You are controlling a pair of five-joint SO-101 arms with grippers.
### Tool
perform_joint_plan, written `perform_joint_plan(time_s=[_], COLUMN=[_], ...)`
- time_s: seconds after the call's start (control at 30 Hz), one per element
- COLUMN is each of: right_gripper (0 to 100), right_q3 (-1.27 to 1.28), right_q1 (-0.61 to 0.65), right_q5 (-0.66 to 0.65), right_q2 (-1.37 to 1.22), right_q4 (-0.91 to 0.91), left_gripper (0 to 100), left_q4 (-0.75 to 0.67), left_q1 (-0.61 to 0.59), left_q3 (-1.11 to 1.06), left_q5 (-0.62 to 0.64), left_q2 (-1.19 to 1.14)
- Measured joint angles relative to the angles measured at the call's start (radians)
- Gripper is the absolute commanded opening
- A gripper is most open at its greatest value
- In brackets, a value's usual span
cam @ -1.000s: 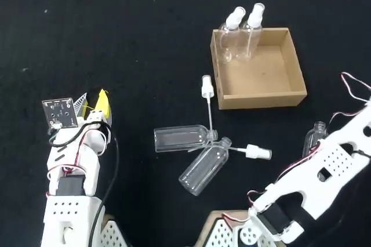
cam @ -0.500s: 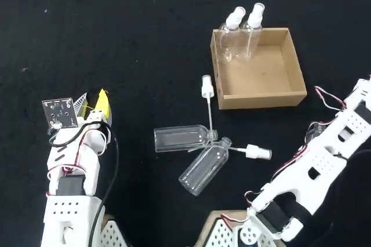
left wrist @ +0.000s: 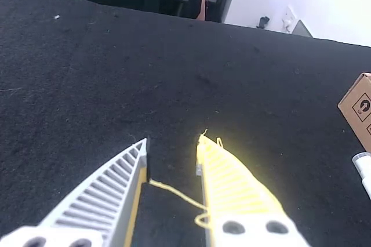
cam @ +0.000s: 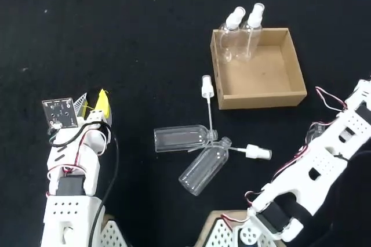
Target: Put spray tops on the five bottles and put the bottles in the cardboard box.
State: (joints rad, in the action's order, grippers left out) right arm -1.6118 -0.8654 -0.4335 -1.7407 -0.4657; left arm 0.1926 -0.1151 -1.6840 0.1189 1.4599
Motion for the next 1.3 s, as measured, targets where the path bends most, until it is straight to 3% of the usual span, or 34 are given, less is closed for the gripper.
perform_joint_plan(time_s=[0.13, 0.43, 0.53, 0.87, 1.03, 1.3], right_gripper=[1.0, 1.0, 1.0, 2.1, 9.6, 9.6], right_q3=[-0.023, -0.023, -0.023, -0.023, -0.021, -0.021], right_q1=[-0.023, -0.071, -0.072, -0.072, -0.072, -0.072], right_q5=[0.002, 0.002, -0.002, -0.002, -0.002, -0.003], right_q2=[0.032, 0.232, 0.273, 0.284, 0.333, 0.394], right_q4=[-0.160, -0.749, -0.867, -0.924, -0.948, -0.997], left_gripper=[14, 14, 14, 14, 14, 14], left_q4=[0.000, 0.000, 0.000, 0.000, 0.000, 0.000], left_q1=[0.000, 0.000, 0.000, 0.000, 0.000, 0.000], left_q3=[0.000, 0.000, 0.000, 0.000, 0.000, 0.000], left_q5=[0.000, 0.000, 0.000, 0.000, 0.000, 0.000], left_q2=[0.000, 0.000, 0.000, 0.000, 0.000, 0.000])
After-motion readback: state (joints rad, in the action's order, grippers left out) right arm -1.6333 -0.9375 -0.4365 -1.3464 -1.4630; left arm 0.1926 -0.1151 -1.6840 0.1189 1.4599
